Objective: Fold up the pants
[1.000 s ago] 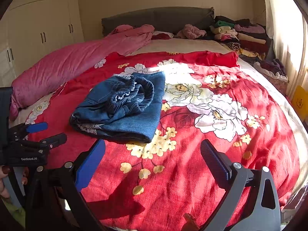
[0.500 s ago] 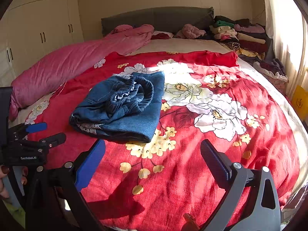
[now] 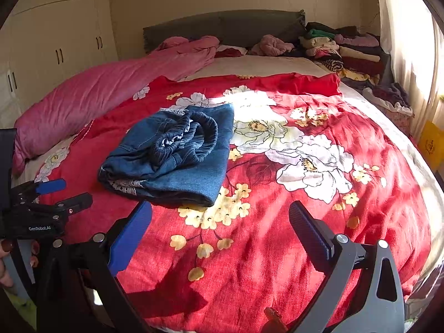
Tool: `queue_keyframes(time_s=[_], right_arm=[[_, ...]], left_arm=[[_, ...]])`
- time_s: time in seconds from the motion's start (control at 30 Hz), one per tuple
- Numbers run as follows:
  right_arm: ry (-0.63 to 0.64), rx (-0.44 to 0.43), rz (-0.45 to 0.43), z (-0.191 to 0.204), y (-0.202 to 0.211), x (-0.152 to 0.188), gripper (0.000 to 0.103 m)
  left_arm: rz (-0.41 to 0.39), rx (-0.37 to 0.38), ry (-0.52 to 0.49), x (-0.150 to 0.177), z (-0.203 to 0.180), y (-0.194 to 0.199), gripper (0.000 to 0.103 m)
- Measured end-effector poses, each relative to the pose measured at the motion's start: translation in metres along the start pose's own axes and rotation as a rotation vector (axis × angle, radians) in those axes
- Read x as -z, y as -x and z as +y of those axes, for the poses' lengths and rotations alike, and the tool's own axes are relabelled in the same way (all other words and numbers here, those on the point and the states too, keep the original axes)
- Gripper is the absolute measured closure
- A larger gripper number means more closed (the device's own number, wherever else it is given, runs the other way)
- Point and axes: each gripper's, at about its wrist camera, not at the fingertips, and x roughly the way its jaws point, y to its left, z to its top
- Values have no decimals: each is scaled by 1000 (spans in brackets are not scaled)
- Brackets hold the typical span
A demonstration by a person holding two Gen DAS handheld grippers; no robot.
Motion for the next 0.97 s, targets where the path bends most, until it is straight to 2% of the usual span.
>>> queue_keyframes(time_s=[0.33, 0.47, 0.57, 0.67, 0.77, 0.87, 0.9, 0.97], right_arm=[[-15, 26, 6, -4, -3, -2, 5], [-21, 59, 16, -15, -7, -6, 5], [-39, 103, 25, -35, -11, -13, 5], [-89, 149, 23, -70, -13, -27, 5], [-120, 219, 39, -120, -18, -44, 5], [-208, 331, 61, -194, -35, -62, 5], [-236, 374, 74, -223, -45, -67, 5], [-296, 466, 105, -276, -70, -77, 5]], left_arm=[[34, -5, 14, 2, 9, -5, 9], [46, -79, 40, -4, 21, -11, 9], [53, -136, 82, -13, 47, -17, 9], [50, -179, 139, -32, 89, -28, 9], [36, -304, 179, -63, 141, -50, 9], [60, -422, 246, -98, 202, -84, 9], [73, -435, 283, -109, 222, -98, 9], [115, -405, 335, -126, 259, -131, 9]])
